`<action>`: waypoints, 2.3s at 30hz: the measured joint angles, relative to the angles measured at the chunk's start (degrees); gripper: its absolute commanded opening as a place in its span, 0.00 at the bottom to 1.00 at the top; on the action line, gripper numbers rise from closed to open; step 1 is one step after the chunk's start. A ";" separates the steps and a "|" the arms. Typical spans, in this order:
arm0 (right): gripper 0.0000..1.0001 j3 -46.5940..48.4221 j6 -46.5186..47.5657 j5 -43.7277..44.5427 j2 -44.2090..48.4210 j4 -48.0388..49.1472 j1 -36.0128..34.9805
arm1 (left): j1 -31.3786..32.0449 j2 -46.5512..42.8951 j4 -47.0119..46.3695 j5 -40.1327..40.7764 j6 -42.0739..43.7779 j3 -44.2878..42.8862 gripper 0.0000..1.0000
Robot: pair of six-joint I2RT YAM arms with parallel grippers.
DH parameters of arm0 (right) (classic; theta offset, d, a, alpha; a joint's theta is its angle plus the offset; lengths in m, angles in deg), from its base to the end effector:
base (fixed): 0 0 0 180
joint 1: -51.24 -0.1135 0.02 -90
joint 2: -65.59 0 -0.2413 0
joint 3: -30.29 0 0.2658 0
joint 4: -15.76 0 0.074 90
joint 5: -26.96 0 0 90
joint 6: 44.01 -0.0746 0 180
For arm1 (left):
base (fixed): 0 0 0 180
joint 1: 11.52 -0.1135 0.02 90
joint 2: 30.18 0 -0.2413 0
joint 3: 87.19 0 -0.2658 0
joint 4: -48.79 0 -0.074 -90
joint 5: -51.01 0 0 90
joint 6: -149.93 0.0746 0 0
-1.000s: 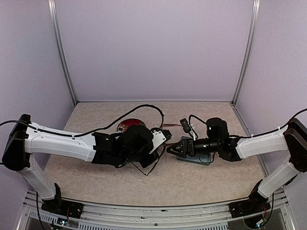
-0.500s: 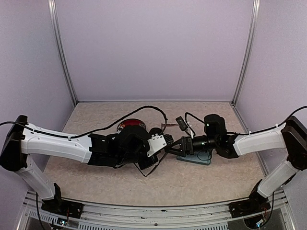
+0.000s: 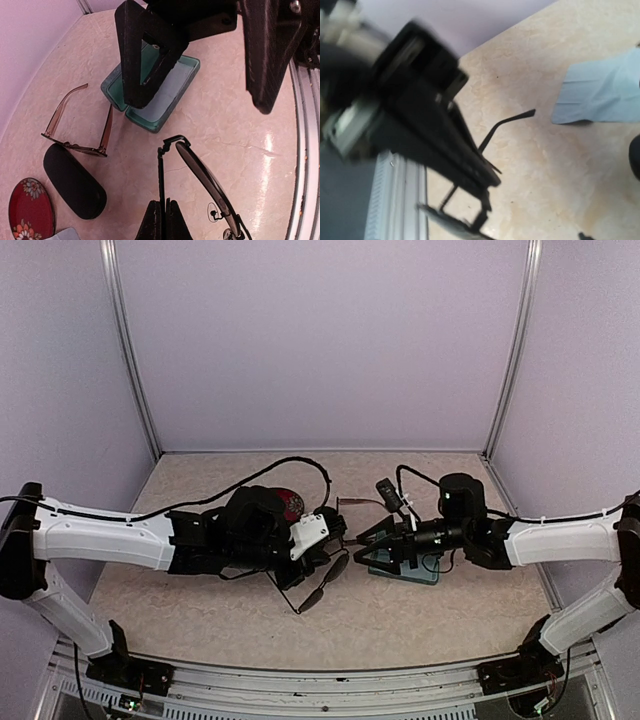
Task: Organize the sunglasses
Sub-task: Fold the right temple of the sunglasses with the sunglasses.
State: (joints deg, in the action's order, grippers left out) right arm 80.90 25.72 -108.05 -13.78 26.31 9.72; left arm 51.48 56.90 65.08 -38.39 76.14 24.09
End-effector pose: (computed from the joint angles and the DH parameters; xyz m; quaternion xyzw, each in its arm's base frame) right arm 0.2113 0.2575 0.1832 -0.3586 0.6942 0.5442 0.3056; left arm 0.1742 -0.3402 0.1863 0.5627 0.6839 -0.1802 0.4281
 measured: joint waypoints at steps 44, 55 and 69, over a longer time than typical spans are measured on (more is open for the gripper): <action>0.86 -2.51 -3.85 16.96 5.27 -0.83 -3.89 | -5.51 8.59 3.58 -2.75 -27.78 -12.98 0.00; 0.89 -3.91 -6.10 27.10 1.84 -1.66 -10.38 | -8.61 16.50 10.80 1.92 -38.10 -20.59 0.00; 0.89 5.97 -0.15 47.25 -9.53 -14.10 -19.71 | -9.55 18.84 12.48 -1.05 -43.65 -23.23 0.00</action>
State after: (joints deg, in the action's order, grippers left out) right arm 86.86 25.57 -60.80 -23.31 12.21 -9.99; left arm 41.93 75.75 77.56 -39.44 32.49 0.85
